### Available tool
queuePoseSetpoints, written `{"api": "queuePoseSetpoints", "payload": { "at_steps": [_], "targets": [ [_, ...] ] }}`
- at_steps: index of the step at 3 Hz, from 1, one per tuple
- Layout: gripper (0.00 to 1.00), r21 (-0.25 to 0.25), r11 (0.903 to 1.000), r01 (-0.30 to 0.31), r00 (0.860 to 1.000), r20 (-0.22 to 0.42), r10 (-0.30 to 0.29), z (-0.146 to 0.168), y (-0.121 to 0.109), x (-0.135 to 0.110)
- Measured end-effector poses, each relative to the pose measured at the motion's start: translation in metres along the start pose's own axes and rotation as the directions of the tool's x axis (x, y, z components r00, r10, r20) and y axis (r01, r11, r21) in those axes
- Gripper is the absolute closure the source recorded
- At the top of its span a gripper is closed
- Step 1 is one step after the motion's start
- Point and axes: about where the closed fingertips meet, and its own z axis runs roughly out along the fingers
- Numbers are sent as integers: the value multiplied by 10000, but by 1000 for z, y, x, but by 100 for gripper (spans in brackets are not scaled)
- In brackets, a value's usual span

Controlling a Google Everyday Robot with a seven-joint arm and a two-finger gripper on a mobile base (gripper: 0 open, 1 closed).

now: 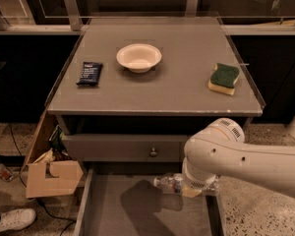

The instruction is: Pick water bottle from middle drawer and place on counter

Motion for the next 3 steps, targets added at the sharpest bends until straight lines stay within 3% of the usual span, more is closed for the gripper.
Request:
{"api": "queuePoseSetpoints", "payload": {
  "at_steps": [2,3],
  "targets": [
    [100,-124,9999,108,9999,-79,-109,3,2,-8],
    [100,194,9994,288,9994,-210,-284,-24,6,-6]
  ]
}}
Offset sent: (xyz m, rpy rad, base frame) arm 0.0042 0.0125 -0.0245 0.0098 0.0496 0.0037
